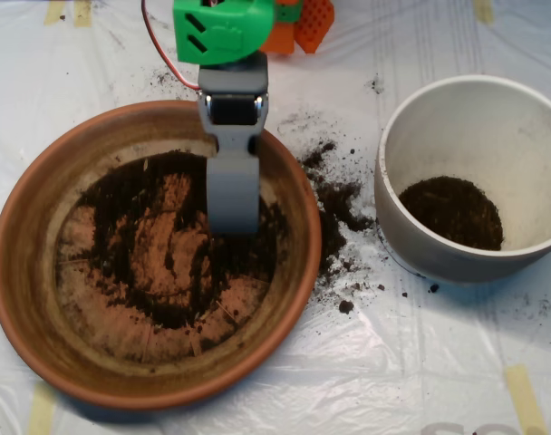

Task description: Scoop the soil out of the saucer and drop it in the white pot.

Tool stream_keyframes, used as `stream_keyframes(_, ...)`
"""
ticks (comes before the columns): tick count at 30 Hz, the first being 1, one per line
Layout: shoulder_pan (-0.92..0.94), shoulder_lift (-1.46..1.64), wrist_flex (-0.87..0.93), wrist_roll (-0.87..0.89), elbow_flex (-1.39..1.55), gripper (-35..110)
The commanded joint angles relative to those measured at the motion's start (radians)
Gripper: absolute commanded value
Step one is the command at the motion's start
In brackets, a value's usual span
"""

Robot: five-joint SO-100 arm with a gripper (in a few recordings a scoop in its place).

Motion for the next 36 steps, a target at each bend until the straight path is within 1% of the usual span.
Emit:
stream_keyframes(1, 0.028, -0.012, -0.06, 0.002, 0.032, 42)
stream_keyframes(7, 0.017, -0.141, -0.083, -0.017, -0.008, 45)
stream_keyframes(11, 0.014, -0.264, -0.038, -0.012, -0.11, 42)
stream_keyframes(17, 0.032, -0.387, -0.014, -0.006, -0.232, 42)
stream_keyframes(23, 0.057, -0.565, 0.061, 0.0, -0.445, 41)
stream_keyframes(30, 0.063, -0.629, 0.072, -0.011, -0.517, 41)
stream_keyframes(34, 0.057, -0.627, 0.083, -0.035, -0.505, 35)
stream_keyframes(36, 0.057, -0.614, 0.078, -0.046, -0.489, 28)
